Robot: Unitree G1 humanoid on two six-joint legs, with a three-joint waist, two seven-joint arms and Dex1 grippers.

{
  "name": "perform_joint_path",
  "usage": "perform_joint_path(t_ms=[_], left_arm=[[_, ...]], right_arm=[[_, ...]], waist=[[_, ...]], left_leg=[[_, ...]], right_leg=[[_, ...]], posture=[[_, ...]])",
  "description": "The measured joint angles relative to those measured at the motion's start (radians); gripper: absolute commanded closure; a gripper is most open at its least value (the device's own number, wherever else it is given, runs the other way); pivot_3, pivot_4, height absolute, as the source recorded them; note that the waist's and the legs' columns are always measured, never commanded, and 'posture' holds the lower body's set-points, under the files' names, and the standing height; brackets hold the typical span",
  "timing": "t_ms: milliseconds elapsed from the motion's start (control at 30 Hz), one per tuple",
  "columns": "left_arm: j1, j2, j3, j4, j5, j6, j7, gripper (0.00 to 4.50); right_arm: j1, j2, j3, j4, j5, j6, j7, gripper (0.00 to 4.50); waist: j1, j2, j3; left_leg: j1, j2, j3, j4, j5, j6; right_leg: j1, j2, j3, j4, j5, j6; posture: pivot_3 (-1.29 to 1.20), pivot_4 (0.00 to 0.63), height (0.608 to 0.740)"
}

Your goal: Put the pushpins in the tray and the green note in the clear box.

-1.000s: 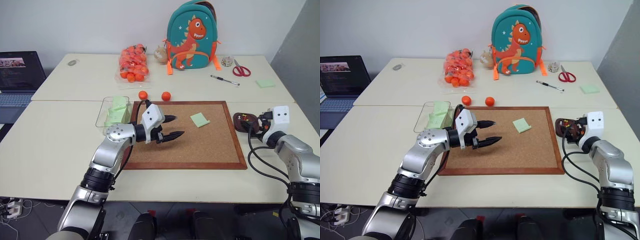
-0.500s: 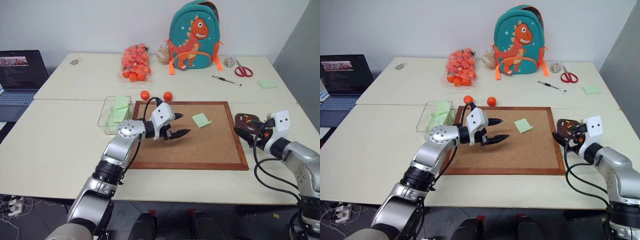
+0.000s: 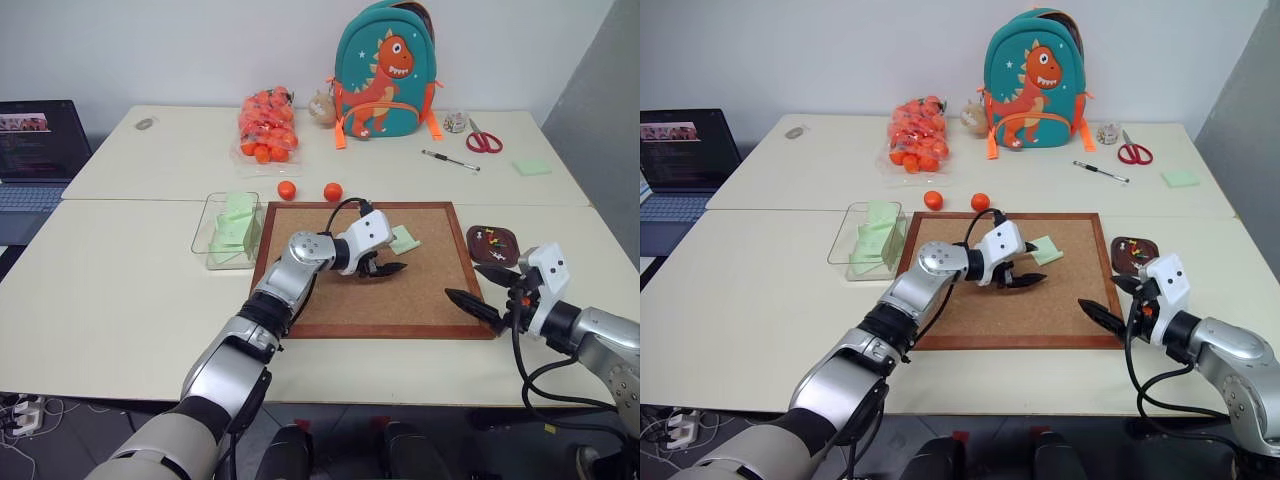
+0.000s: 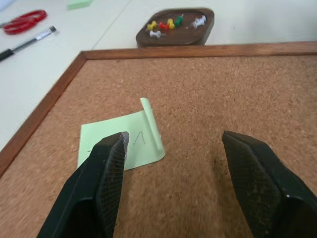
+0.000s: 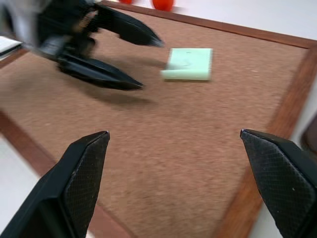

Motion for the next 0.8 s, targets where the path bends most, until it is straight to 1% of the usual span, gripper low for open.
perform_joint_path(t_ms=[67,167,233,300,567,600,633,667,700,800], left_arm=[[-0.027,-0.021,-0.003,0.061,0.018,-0.007,0.019,1.30],[-0.061,-0.048,-0.003,0.142,0.041,-0.027,0.050,1.81],[-0.084,-0.063,0.000,0.194,0.046,-0.036,0.073,2.26],[-0.110,-0.079,0.010,0.240,0.053,-0.040,0.099,2.59],[-0.158,-0.104,0.030,0.337,0.067,-0.061,0.124,3.92],[-0.160,-0.107,0.032,0.342,0.067,-0.062,0.122,4.01],[-0.160,-0.109,0.037,0.346,0.066,-0.061,0.121,4.28],[-0.160,-0.111,0.042,0.350,0.064,-0.061,0.121,4.42],[-0.160,-0.111,0.043,0.351,0.063,-0.061,0.120,4.50],[-0.160,-0.106,0.068,0.353,0.053,-0.057,0.098,4.50]], right_arm=[[0.002,-0.003,0.001,-0.029,0.013,0.002,0.000,0.02],[0.001,-0.003,0.004,-0.069,0.028,0.003,-0.004,0.00],[0.000,-0.003,0.011,-0.077,0.028,0.005,-0.009,0.00],[0.000,-0.003,0.018,-0.079,0.029,0.005,-0.011,0.00],[0.013,-0.003,0.021,-0.079,0.026,-0.006,-0.016,0.00],[0.014,-0.003,0.022,-0.079,0.026,-0.007,-0.017,0.00],[0.015,-0.003,0.022,-0.079,0.025,-0.010,-0.018,0.00],[0.015,-0.003,0.022,-0.079,0.023,-0.015,-0.019,0.00],[0.015,-0.003,0.022,-0.079,0.022,-0.016,-0.019,0.00],[0.015,-0.001,0.025,-0.077,0.014,-0.029,-0.025,0.00]], waist=[[0.001,0.000,0.000],[0.001,-0.002,0.001],[0.001,-0.003,0.002],[0.002,-0.003,0.002],[0.002,-0.004,0.002],[0.002,-0.004,0.002],[0.001,-0.004,0.002],[0.001,-0.004,0.002],[0.001,-0.004,0.002],[0.001,-0.004,0.002]], left_leg=[[0.000,0.000,0.000,0.000,0.000,0.000],[0.000,0.000,0.000,0.000,0.000,0.000],[0.000,0.000,0.000,0.000,0.000,0.000],[0.000,0.000,0.000,0.000,0.000,0.000],[0.000,0.000,0.000,0.000,0.000,0.000],[0.000,0.000,0.000,0.000,0.000,0.000],[0.000,0.000,0.000,0.000,0.000,0.000],[0.000,0.000,0.000,0.000,0.000,0.000],[0.000,0.000,0.000,0.000,0.000,0.000],[0.000,0.000,0.000,0.000,0.000,0.000]], right_leg=[[0.000,0.000,0.000,0.000,0.000,0.000],[0.000,0.000,0.000,0.000,0.000,0.000],[0.000,0.000,0.000,0.000,0.000,0.000],[0.000,0.000,0.000,0.000,0.000,0.000],[0.000,0.000,0.000,0.000,0.000,0.000],[0.000,0.000,0.000,0.000,0.000,0.000],[0.000,0.000,0.000,0.000,0.000,0.000],[0.000,0.000,0.000,0.000,0.000,0.000],[0.000,0.000,0.000,0.000,0.000,0.000],[0.000,0.000,0.000,0.000,0.000,0.000]], posture=[[0.00,0.150,0.740],[0.00,0.150,0.740],[0.00,0.150,0.740],[0.00,0.150,0.740],[0.00,0.150,0.740],[0.00,0.150,0.740],[0.00,0.150,0.740],[0.00,0.150,0.740],[0.00,0.150,0.740],[0.00,0.150,0.740]])
